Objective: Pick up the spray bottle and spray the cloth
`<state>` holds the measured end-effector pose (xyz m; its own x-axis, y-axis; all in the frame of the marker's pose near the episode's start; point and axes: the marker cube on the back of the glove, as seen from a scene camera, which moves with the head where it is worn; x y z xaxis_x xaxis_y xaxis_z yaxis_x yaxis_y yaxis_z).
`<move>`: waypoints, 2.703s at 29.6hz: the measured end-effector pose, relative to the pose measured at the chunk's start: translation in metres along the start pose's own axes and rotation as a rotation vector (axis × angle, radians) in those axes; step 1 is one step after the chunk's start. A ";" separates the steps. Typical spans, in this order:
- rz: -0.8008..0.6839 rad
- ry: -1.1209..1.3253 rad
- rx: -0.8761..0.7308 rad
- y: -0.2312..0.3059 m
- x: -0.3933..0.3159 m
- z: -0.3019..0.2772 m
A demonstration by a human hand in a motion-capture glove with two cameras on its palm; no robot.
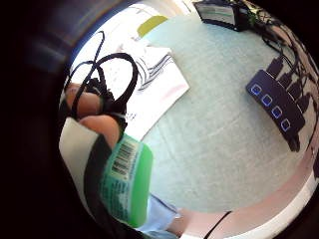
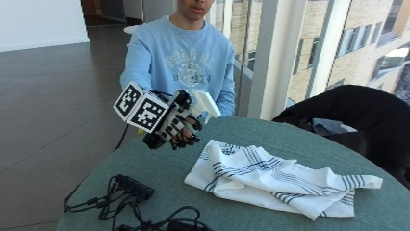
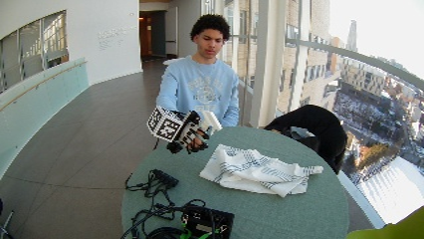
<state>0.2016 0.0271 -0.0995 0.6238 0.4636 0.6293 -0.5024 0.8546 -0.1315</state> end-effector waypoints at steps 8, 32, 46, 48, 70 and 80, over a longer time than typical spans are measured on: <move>0.034 0.055 -0.107 -0.013 -0.006 0.024; 0.076 0.092 -0.154 -0.020 -0.009 0.033; 0.076 0.100 -0.163 -0.020 -0.010 0.031; 0.079 0.102 -0.164 -0.019 -0.010 0.031; 0.064 0.092 -0.156 -0.021 -0.019 0.033; 0.052 0.099 -0.164 -0.019 -0.024 0.036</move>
<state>0.1751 -0.0087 -0.0845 0.6596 0.5217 0.5411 -0.4363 0.8519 -0.2895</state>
